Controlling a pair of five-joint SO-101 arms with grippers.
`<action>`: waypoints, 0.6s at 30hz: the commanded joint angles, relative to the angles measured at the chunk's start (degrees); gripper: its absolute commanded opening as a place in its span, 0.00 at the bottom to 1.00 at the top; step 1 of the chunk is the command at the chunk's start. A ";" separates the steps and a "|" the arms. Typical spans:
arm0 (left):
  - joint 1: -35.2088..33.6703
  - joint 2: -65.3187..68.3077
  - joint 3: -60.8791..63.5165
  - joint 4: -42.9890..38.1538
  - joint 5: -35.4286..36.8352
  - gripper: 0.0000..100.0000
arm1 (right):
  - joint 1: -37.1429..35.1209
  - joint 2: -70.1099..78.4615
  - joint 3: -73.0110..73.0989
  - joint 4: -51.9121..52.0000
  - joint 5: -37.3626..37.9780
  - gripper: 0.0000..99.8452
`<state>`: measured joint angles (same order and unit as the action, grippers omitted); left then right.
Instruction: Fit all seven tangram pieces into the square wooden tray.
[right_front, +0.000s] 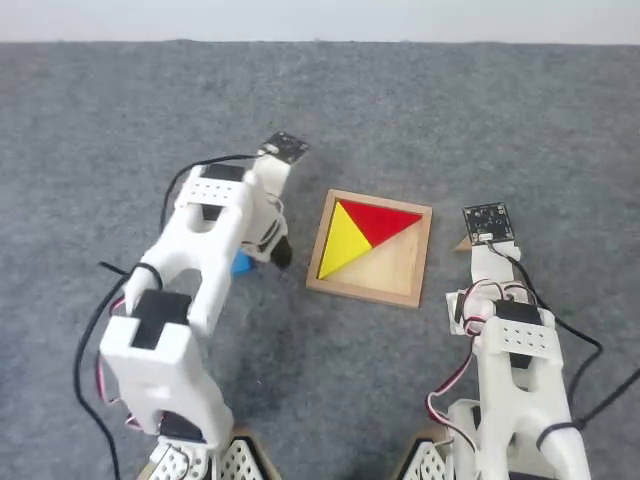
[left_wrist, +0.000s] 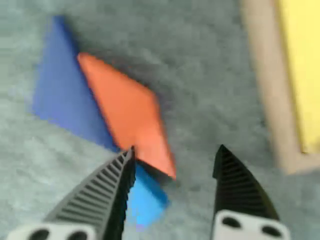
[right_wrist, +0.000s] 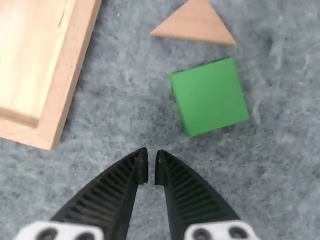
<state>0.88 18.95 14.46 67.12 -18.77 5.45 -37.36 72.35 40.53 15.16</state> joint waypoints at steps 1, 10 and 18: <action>-4.84 2.37 -4.70 -2.46 -3.16 0.24 | 0.31 -0.13 -0.35 -1.01 -0.18 0.04; -6.86 4.57 -9.19 -0.88 -4.31 0.24 | 0.31 0.31 -0.18 -2.24 -0.18 0.04; 0.53 -9.14 -3.47 1.49 -4.13 0.24 | 0.31 0.31 -0.18 -2.15 -0.18 0.04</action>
<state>-2.73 19.38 9.01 67.82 -22.29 5.45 -37.36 72.53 39.47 15.16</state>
